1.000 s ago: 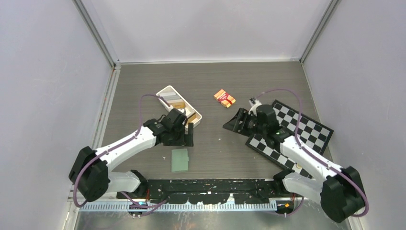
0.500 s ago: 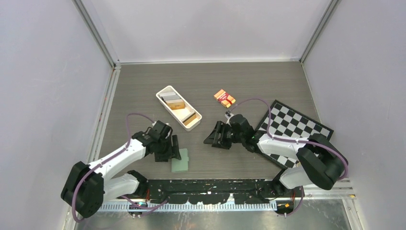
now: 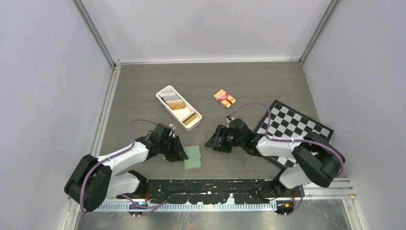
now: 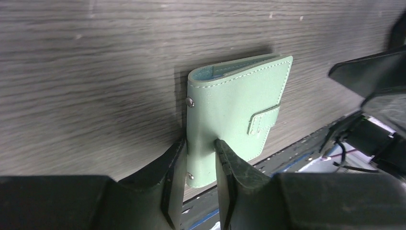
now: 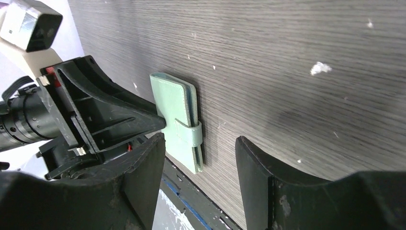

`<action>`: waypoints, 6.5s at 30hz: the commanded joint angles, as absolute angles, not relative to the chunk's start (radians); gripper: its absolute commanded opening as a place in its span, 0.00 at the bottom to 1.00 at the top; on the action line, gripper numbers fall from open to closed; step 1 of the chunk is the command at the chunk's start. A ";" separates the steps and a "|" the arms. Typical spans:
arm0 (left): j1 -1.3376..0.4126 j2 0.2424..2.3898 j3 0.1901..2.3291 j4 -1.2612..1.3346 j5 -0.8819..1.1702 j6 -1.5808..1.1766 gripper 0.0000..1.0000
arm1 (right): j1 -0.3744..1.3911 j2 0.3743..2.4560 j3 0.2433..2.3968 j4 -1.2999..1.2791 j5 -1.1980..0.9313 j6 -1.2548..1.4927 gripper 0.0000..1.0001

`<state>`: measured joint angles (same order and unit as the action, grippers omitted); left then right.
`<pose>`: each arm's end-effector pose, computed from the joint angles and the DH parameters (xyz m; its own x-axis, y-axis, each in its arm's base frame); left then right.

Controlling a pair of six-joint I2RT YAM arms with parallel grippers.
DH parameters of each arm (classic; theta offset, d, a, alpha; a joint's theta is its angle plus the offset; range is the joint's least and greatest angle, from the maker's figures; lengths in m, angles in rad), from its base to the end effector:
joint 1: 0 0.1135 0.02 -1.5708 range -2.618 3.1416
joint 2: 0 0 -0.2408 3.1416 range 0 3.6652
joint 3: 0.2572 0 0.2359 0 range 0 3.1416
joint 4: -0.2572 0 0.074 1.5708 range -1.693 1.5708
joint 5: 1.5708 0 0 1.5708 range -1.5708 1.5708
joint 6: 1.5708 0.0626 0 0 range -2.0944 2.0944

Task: Put the credit cards into the card holder
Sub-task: Move the card holder to the center of the board, then open the card holder at the center of the board.

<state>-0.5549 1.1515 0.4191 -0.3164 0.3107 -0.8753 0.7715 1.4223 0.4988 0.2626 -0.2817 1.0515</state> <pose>0.1585 -0.1208 0.1097 -0.9567 -0.2670 -0.1160 -0.1612 0.8177 -0.5526 0.1855 0.2047 0.1235 -0.9364 0.2526 -0.2436 -0.0284 0.6373 0.7701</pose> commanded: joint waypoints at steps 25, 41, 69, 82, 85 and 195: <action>-0.555 1.277 0.341 -0.083 0.316 -0.924 0.16 | 0.811 1.690 0.596 0.443 -0.459 1.041 0.47; -0.555 1.232 0.440 -0.099 0.287 -0.883 0.40 | 0.816 1.526 0.685 0.177 -0.372 0.883 0.00; -0.293 1.132 0.977 -0.673 0.321 -0.363 0.90 | 0.848 1.398 1.145 -0.938 0.479 0.606 0.01; -0.293 1.114 0.954 -0.668 0.241 -0.326 0.90 | 0.958 1.588 1.260 -0.807 0.298 0.656 0.46; -0.293 1.107 0.951 -0.658 0.277 -0.318 0.90 | 0.964 1.584 1.260 -0.694 0.177 0.672 0.58; -0.864 1.635 0.698 -0.030 0.055 -0.907 0.00 | 0.765 1.627 0.590 0.263 -0.140 1.067 0.20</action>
<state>-0.8253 1.6073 0.7307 0.0570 0.0055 -0.8921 0.7753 1.5978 0.6113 0.1730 -0.3500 1.0485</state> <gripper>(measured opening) 0.086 0.217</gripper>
